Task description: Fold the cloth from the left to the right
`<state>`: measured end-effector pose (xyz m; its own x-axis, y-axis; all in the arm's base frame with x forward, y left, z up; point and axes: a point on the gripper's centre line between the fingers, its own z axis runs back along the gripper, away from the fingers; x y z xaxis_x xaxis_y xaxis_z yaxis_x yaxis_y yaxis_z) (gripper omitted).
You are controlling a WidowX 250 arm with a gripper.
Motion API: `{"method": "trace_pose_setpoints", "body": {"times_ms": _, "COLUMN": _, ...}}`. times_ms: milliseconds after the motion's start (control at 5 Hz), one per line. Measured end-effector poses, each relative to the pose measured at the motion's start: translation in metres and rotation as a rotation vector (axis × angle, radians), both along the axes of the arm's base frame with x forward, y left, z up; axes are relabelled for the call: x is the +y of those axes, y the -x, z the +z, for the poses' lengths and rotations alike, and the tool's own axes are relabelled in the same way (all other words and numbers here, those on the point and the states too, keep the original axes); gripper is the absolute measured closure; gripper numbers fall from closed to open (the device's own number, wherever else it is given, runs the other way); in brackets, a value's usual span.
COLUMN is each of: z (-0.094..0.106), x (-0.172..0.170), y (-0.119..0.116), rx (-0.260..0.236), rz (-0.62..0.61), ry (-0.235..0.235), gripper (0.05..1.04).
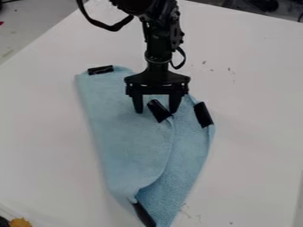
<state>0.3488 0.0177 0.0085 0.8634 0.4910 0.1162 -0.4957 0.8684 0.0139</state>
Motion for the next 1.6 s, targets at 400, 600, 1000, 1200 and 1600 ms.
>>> {"method": "trace_pose_setpoints", "body": {"times_ms": 400, "z": -0.001, "x": 0.002, "y": 0.001, "rx": -0.004, "rz": 0.006, "ry": 0.003, "gripper": 0.701}}
{"method": "trace_pose_setpoints", "body": {"times_ms": 600, "z": -0.001, "x": 0.003, "y": 0.002, "rx": 0.003, "rz": 0.008, "ry": -0.004, "gripper": 0.874}}
{"method": "trace_pose_setpoints", "body": {"times_ms": 1000, "z": 0.029, "x": 0.012, "y": 0.005, "rx": -0.074, "rz": 0.051, "ry": -0.047, "gripper": 0.986}}
{"method": "trace_pose_setpoints", "body": {"times_ms": 1200, "z": 0.049, "x": 0.036, "y": 0.015, "rx": -0.121, "rz": 0.139, "ry": -0.058, "gripper": 0.995}}
{"method": "trace_pose_setpoints", "body": {"times_ms": 1600, "z": 0.047, "x": 0.099, "y": 0.049, "rx": -0.154, "rz": 0.311, "ry": -0.003, "gripper": 0.996}}
